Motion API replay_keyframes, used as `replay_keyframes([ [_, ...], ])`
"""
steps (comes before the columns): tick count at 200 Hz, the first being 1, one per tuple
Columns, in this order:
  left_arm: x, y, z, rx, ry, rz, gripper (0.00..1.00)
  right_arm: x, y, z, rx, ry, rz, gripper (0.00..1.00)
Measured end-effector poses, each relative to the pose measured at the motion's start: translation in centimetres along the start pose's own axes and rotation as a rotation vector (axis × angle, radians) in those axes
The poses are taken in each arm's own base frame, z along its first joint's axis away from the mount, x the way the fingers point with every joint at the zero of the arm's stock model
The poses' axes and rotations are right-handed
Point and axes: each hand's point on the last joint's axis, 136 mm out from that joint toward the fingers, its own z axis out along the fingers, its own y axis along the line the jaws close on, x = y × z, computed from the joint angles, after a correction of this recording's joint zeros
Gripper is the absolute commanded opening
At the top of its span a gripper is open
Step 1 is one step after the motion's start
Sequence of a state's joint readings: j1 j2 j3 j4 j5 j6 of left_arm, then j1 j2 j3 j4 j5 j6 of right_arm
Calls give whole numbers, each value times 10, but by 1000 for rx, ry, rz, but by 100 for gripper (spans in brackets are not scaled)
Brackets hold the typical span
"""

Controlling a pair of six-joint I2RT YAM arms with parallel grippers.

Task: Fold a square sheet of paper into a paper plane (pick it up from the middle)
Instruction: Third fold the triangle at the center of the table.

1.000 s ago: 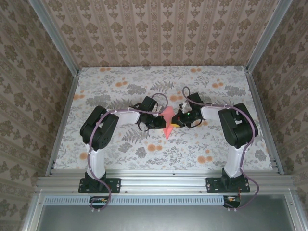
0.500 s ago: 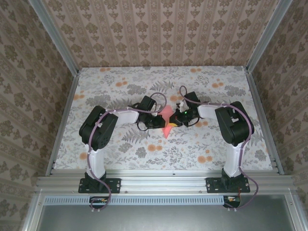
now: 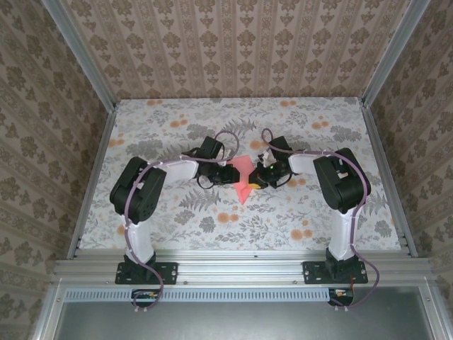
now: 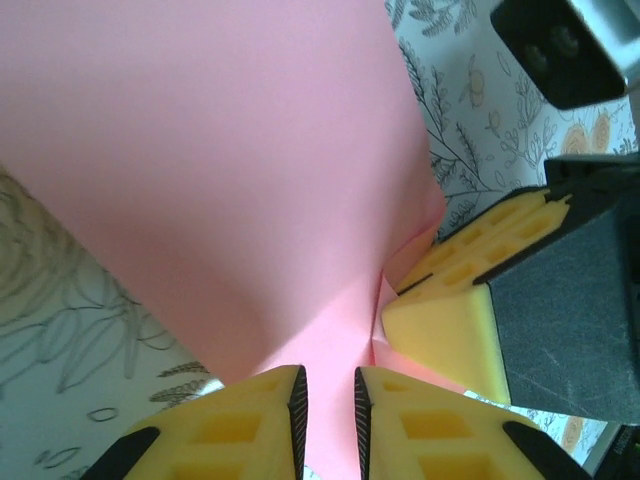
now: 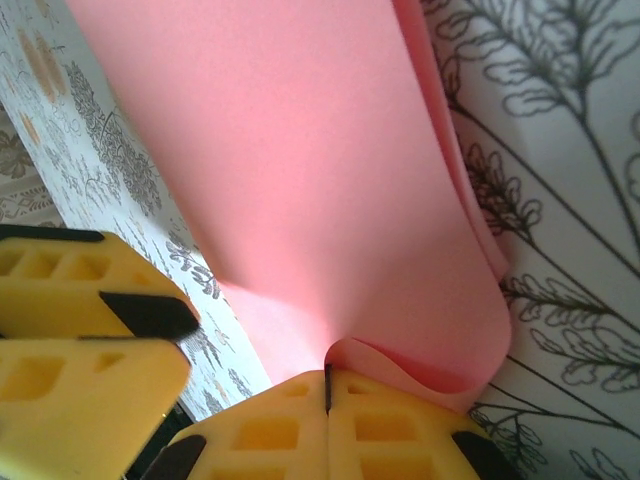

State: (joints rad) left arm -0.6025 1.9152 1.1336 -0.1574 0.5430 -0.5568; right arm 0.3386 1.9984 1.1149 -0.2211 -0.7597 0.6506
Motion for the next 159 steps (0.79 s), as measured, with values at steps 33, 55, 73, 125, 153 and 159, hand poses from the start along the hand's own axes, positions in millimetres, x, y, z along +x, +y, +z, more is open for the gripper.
replay_keyframes([
  [33, -10, 5, -6, 1, -10, -23, 22, 1, 0, 0, 5, 3, 1, 7],
  [55, -18, 6, -1, 7, -10, -26, 21, 2, 0, 0, 8, 6, 3, 7],
  [73, -18, 9, 5, 8, 4, -32, 21, 2, 0, 0, 10, 9, -3, 7],
  [125, -13, 14, 14, 14, 33, -45, 19, 2, 2, 0, 19, 11, -12, 7],
  [153, -12, 15, 16, 17, 38, -46, 18, 2, 5, 1, 26, 10, -23, 8],
  [159, -12, 15, 16, 19, 39, -46, 18, 2, 6, 1, 27, 9, -25, 9],
])
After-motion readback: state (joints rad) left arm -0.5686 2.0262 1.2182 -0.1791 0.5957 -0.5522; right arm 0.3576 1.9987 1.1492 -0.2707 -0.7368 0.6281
